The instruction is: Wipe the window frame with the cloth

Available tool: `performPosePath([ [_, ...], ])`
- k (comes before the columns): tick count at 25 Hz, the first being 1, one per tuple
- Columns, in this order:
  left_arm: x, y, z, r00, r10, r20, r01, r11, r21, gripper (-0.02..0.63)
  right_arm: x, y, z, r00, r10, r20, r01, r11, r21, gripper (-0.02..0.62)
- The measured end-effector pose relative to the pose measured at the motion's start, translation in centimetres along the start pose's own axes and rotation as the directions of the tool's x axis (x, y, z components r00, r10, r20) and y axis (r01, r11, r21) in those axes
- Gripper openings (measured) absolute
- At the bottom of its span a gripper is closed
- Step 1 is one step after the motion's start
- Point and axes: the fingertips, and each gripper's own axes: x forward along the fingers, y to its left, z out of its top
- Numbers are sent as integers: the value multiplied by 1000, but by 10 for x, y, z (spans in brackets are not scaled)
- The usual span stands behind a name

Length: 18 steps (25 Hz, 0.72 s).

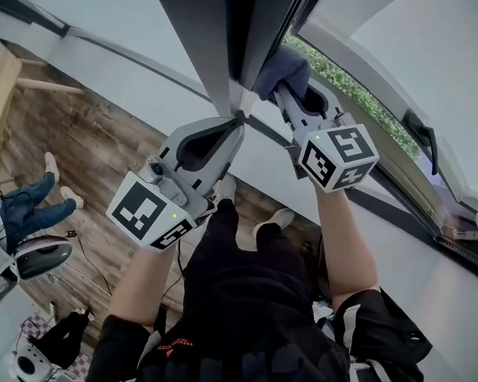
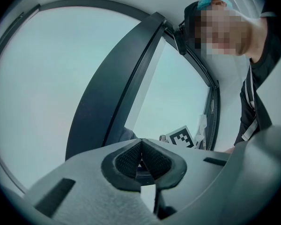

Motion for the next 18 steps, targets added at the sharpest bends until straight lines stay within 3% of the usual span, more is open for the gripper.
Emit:
performPosePath([
  [18,-2,0,-12,1000,-9,-25,9,1000,-17,20,7,2,-28,998,-18,-65,18,1000,-7,80],
])
